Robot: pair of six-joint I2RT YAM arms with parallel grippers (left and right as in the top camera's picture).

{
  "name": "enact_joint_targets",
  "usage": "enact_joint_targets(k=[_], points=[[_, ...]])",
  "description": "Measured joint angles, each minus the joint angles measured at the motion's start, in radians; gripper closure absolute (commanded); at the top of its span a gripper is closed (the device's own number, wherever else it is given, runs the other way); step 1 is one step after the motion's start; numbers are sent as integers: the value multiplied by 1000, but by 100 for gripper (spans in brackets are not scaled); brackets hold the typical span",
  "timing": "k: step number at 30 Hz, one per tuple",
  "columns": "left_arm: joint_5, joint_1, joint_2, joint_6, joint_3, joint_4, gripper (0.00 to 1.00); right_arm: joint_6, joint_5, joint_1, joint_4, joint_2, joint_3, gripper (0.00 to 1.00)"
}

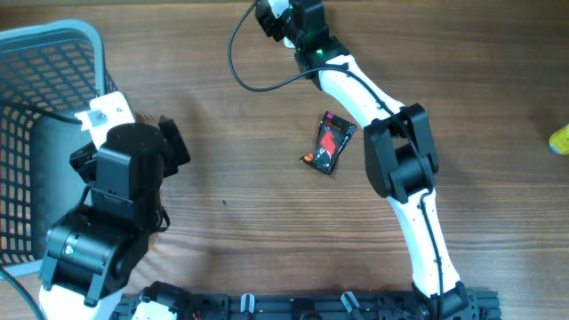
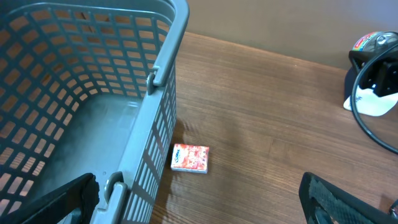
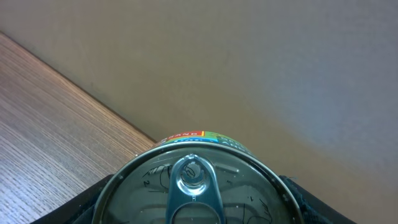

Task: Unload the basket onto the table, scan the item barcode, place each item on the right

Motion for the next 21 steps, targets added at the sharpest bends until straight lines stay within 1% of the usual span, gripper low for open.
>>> enact_joint_targets(k=[10, 16, 21], points=[[0, 0, 0, 0, 0, -26, 0, 1, 0, -35, 78, 53, 0, 38], [0, 0, 0, 0, 0, -34, 0, 4, 0, -68, 130, 66, 0, 38], [0, 0, 0, 0, 0, -34, 0, 11, 0, -74, 142, 66, 0, 37]])
